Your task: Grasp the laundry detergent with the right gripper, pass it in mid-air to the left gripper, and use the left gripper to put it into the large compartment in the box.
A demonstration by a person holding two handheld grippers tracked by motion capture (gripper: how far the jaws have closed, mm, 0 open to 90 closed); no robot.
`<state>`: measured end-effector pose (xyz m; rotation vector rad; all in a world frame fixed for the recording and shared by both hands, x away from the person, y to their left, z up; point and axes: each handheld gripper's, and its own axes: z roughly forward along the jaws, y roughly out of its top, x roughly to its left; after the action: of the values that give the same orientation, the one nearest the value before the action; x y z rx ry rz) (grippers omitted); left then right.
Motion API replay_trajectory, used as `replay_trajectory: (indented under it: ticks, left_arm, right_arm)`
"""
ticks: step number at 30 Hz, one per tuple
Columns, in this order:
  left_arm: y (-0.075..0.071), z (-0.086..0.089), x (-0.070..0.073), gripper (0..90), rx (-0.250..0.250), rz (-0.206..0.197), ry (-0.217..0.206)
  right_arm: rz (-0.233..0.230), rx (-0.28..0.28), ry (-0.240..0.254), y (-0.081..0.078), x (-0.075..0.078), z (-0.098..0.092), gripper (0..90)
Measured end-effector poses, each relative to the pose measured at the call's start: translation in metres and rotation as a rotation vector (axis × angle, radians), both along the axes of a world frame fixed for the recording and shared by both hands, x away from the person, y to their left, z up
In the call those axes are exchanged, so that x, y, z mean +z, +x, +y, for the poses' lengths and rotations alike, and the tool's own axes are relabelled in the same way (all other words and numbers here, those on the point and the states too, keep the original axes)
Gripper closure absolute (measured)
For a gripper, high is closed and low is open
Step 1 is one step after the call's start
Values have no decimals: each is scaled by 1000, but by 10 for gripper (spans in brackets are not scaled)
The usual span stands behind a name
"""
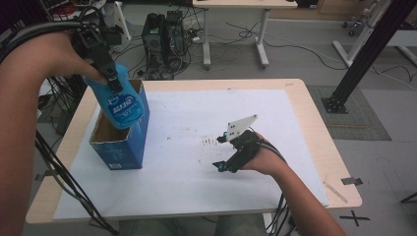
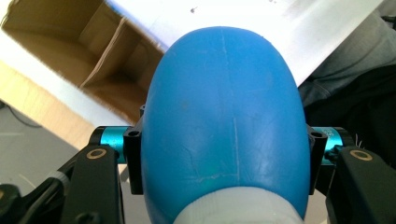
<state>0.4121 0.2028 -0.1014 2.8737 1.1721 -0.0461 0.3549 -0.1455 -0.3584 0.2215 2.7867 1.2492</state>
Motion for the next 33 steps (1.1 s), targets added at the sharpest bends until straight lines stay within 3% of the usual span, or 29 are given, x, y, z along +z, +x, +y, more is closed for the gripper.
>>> replay_trajectory:
  ticks: [10,16,19,25,26,27,29,33]
  left_arm:
    - [6,22,-4,388,112,-18,47]
    - [13,31,-12,388,127,13,65]
    - [14,33,-19,388,165,9,62]
    - [18,36,-33,388,194,23,63]
    - [20,37,-36,388,179,37,74]
    - [19,36,-39,388,203,26,68]
    - [21,37,-43,387,186,42,82]
    - [22,38,-51,388,196,37,80]
  right_arm:
    - [7,8,-6,0,-1,7,130]
    - [11,4,-11,1,-2,8,130]
    - [9,6,-12,1,-2,8,130]
    - [10,5,-15,1,-2,9,130]
    - [9,7,-14,0,-2,9,130]
    - [6,12,-11,1,-2,9,130]
    - [9,3,-14,-1,-2,9,130]
    - [7,6,-8,-1,-3,9,130]
